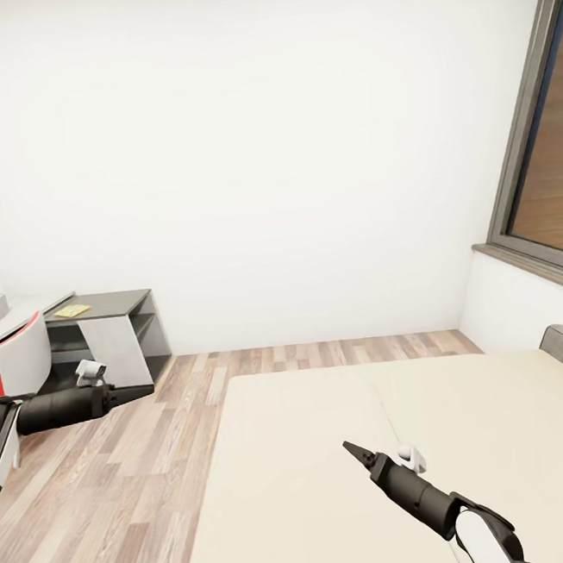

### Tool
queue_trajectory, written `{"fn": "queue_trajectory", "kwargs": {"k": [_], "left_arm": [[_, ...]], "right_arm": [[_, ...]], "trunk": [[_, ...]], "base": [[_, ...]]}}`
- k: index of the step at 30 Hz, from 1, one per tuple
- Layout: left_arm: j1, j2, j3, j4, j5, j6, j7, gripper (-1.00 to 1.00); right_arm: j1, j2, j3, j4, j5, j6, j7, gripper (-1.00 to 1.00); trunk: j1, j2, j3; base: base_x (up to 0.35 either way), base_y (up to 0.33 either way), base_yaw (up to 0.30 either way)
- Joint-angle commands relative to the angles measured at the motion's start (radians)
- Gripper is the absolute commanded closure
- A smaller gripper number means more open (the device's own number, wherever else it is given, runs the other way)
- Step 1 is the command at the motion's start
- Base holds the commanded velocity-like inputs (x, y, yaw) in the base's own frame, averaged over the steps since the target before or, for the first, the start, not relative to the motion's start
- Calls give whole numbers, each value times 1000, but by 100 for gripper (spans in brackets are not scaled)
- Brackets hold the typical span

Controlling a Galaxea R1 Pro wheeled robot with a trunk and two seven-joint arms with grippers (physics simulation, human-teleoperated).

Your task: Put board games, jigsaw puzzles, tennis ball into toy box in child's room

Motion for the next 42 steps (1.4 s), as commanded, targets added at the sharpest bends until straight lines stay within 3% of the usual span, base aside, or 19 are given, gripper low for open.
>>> {"fn": "queue_trajectory", "kwargs": {"k": [1,42], "left_arm": [[0,0,0,0,0,11,-4,-100],[0,0,-1,0,0,11,-4,-100]], "right_arm": [[0,1,-2,0,-4,6,1,-100],[0,1,-2,0,-4,6,1,-100]], "trunk": [[0,-1,-1],[0,-1,-1]], "base": [[0,-123,0],[-19,-10,0]]}}
